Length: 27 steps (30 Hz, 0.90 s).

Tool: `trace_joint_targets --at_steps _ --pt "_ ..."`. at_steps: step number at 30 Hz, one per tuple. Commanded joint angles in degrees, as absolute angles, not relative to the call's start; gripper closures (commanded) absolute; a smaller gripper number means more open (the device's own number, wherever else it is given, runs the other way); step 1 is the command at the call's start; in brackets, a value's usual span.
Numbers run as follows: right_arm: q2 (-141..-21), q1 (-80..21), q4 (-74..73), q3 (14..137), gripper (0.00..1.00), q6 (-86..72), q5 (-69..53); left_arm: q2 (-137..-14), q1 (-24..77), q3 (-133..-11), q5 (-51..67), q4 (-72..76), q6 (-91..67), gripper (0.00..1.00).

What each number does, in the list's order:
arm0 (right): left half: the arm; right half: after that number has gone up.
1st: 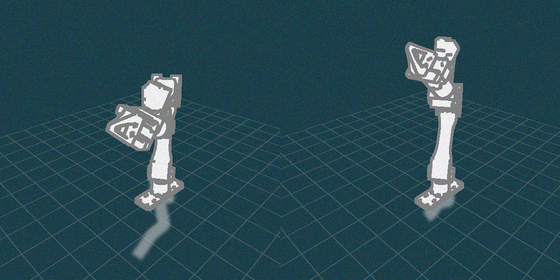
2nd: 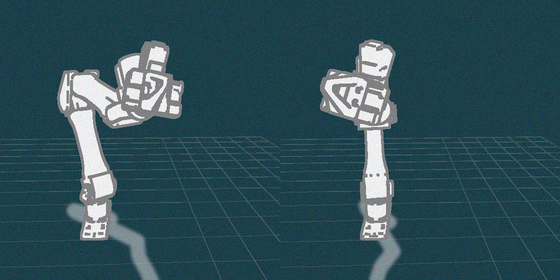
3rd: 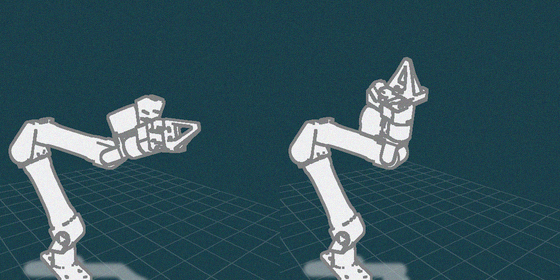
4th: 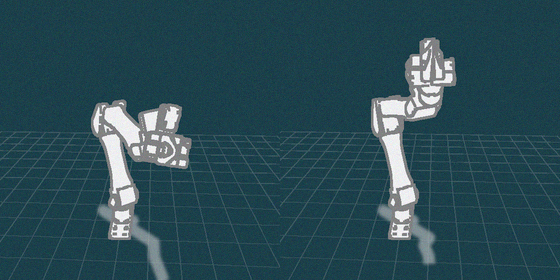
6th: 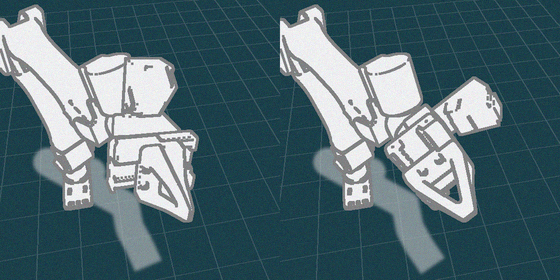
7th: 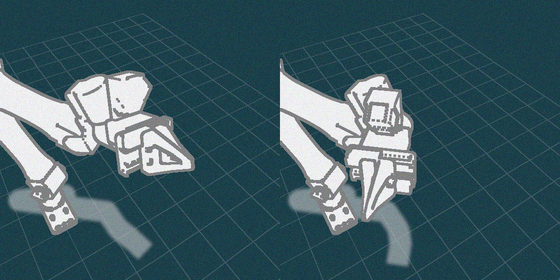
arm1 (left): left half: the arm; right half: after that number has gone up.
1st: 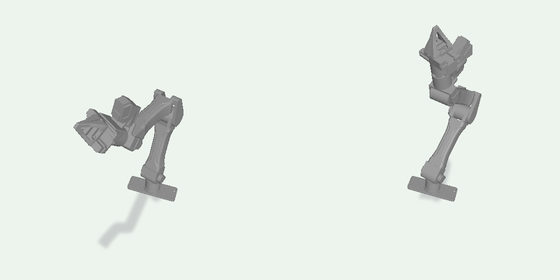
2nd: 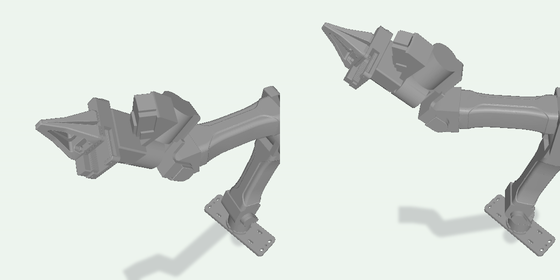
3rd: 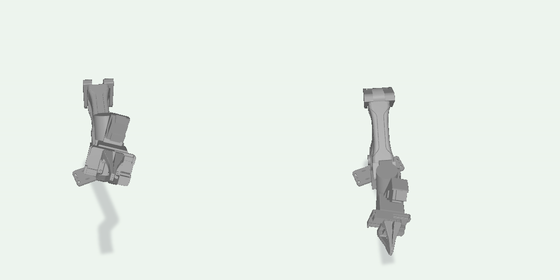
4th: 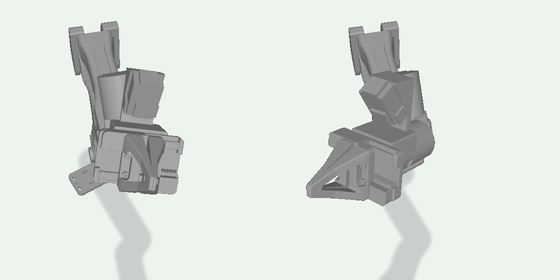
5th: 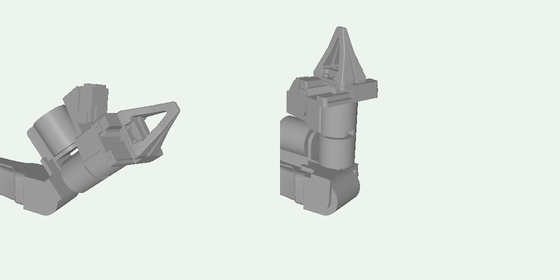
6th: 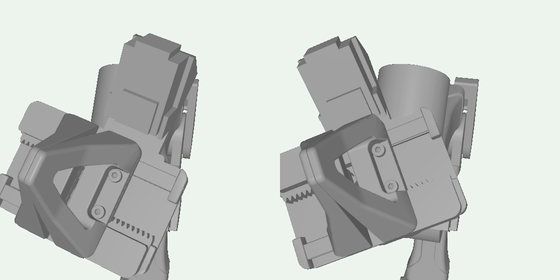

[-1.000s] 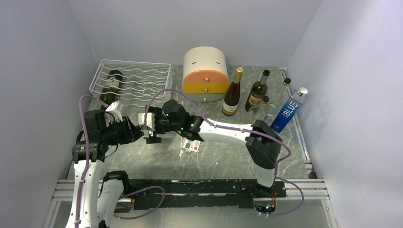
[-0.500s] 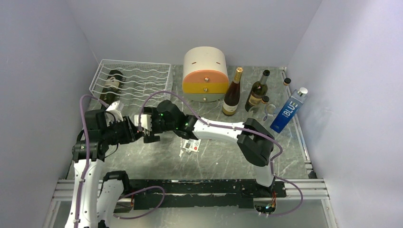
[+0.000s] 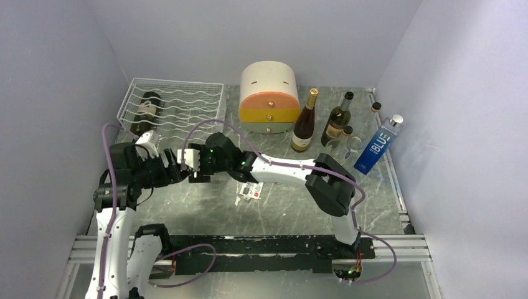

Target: Take the wine bottle off the wine rack

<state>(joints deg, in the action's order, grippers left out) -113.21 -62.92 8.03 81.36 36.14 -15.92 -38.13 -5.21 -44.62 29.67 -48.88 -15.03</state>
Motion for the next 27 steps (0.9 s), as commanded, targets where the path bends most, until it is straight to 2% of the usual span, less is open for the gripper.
trace_joint_targets --at_steps 1,2,3,6,10,12,16,20,27 --pt "-111.0 -63.0 14.9 80.5 0.57 32.7 -15.9 -37.2 -4.6 -49.7 30.6 -47.2 -14.1 0.09" --pt "-110.5 -63.0 16.4 80.0 0.60 32.2 -15.7 -37.1 -4.6 -51.2 29.5 -47.5 -14.0 0.03" --pt "-110.0 -63.0 17.7 79.6 0.64 31.4 -15.3 -36.9 -4.6 -52.9 28.1 -47.8 -13.9 0.00" --pt "-108.1 -62.8 21.5 77.9 0.74 29.5 -14.5 -35.5 -4.6 -58.7 21.5 -48.2 -15.4 0.00" --pt "-104.2 -62.1 25.4 74.8 0.81 25.9 -14.2 -32.8 -4.6 -65.7 12.5 -47.8 -18.4 0.00" --pt "-102.6 -61.6 26.2 73.7 0.85 24.1 -14.0 -31.1 -4.6 -67.1 11.4 -46.4 -19.8 0.00" --pt "-98.0 -60.7 27.0 71.4 1.00 20.2 -11.3 -29.6 -4.6 -66.0 11.3 -44.0 -22.9 0.00" --pt "-90.7 -59.5 27.9 68.1 1.00 14.9 -7.6 -29.0 -4.6 -61.2 10.9 -43.6 -24.6 0.01" --pt "-75.4 -56.3 18.1 62.3 1.00 7.4 0.7 -26.4 -4.7 -49.4 12.2 -39.6 -27.4 0.03"
